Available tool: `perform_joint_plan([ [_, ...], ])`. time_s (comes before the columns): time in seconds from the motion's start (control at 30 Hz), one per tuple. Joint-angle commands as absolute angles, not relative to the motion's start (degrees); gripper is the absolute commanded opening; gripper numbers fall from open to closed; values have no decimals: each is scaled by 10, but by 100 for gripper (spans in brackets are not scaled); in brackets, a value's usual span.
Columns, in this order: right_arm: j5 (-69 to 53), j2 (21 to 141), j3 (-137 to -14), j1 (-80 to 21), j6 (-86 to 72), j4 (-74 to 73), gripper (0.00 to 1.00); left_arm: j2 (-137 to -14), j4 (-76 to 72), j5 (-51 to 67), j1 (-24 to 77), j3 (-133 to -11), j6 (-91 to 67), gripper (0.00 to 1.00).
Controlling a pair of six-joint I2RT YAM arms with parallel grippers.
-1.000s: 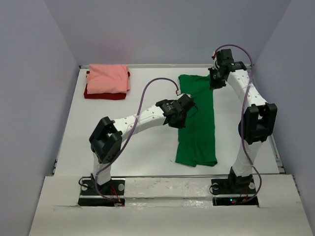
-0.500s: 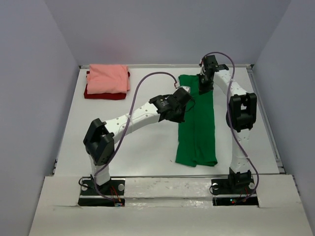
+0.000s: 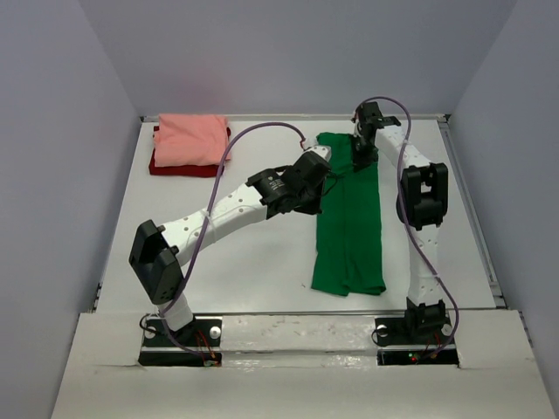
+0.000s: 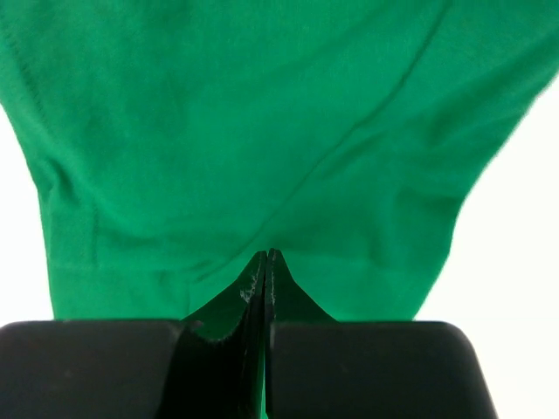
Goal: Fold and stack the t-shirts
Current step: Rotate the tshirt 90 degrees
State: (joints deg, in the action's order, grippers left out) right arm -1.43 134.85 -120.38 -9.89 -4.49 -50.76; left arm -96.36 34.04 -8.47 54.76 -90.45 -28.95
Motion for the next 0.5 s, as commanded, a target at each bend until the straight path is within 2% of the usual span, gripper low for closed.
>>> perform_joint_plan([
  [0.0,-3,1395,-1244,-112,-28,-532,0,-947,336,-96,548,-901,-279,0],
  [0.47,-4,1455,-1326,-158,-24,-561,0,-942,338,-87,545,-903,-280,0],
])
